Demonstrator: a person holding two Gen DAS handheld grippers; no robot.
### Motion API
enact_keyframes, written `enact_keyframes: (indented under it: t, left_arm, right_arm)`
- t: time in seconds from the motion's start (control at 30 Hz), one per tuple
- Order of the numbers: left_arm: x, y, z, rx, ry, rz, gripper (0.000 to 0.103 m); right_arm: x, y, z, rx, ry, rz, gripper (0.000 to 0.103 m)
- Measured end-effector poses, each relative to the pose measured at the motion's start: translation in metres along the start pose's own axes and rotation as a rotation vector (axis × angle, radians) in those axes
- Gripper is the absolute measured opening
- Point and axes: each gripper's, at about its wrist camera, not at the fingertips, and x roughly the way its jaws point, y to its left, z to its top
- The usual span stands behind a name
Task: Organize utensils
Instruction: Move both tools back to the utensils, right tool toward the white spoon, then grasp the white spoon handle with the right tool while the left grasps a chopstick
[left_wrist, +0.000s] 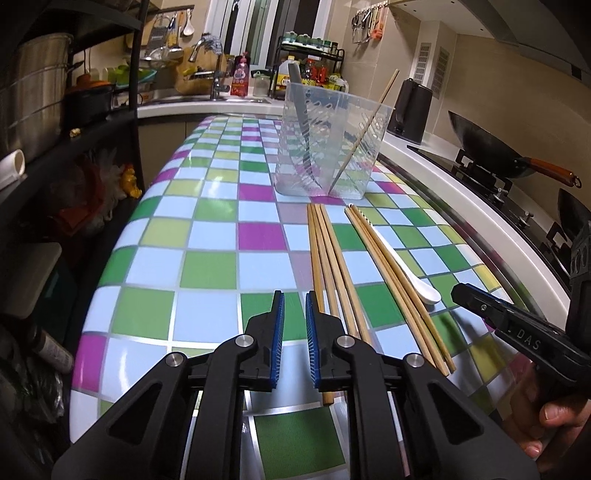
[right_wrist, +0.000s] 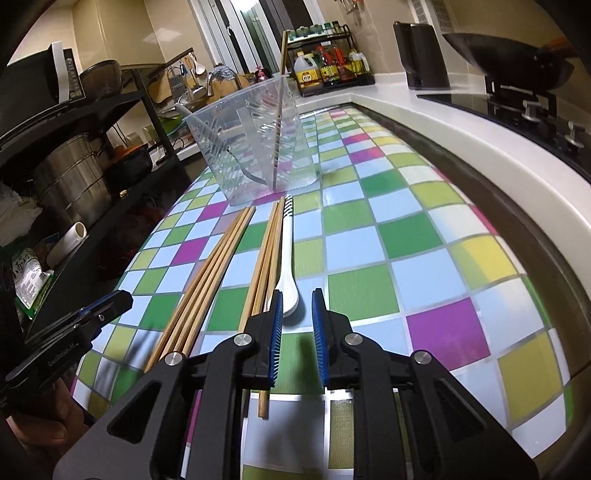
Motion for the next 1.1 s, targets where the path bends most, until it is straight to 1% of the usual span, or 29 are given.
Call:
enact_keyframes:
  t: [0.13, 0.3, 0.43, 0.63, 0.7, 0.77, 0.93, 1.03, 1.1]
  left_arm:
    - [0.006, -0.002, -0.004, -0.012, 0.036, -0.032, 0.012]
    - [0.011, -0.007, -0.012, -0.005, 0.070, -0.067, 0.012]
    - [0.016, -0.010, -0.016, 0.004, 0.095, -0.066, 0.012]
    - [0.022, -0.014, -0.021, 0.022, 0.124, -0.040, 0.012]
    - [0.023, -0.019, -0.021, 0.047, 0.123, -0.025, 0.012]
    - [0.022, -0.023, -0.023, 0.071, 0.119, -0.010, 0.012]
    - [0.021, -0.022, -0.024, 0.072, 0.118, -0.015, 0.012]
    - [0.020, -0.023, -0.025, 0.080, 0.118, -0.010, 0.012]
    - [0.020, -0.024, -0.025, 0.082, 0.119, -0.008, 0.012]
  right_arm:
    - [0.008, -0.002, 0.004, 0.040, 0.034, 0.016, 0.026]
    - [0.023, 0.001, 0.009, 0.072, 0.077, 0.016, 0.027]
    - [0.032, 0.003, 0.007, 0.079, 0.111, 0.001, 0.027]
    - [0.033, 0.009, 0.005, 0.043, 0.106, -0.034, 0.027]
    - [0.034, 0.011, 0.005, 0.029, 0.106, -0.053, 0.022]
    - [0.034, 0.009, 0.006, 0.038, 0.106, -0.051, 0.022]
    - [0.032, 0.003, 0.006, 0.082, 0.112, -0.031, 0.022]
    - [0.028, 0.001, 0.007, 0.085, 0.095, -0.063, 0.021]
    - [0.023, 0.000, 0.008, 0.072, 0.081, -0.106, 0.021]
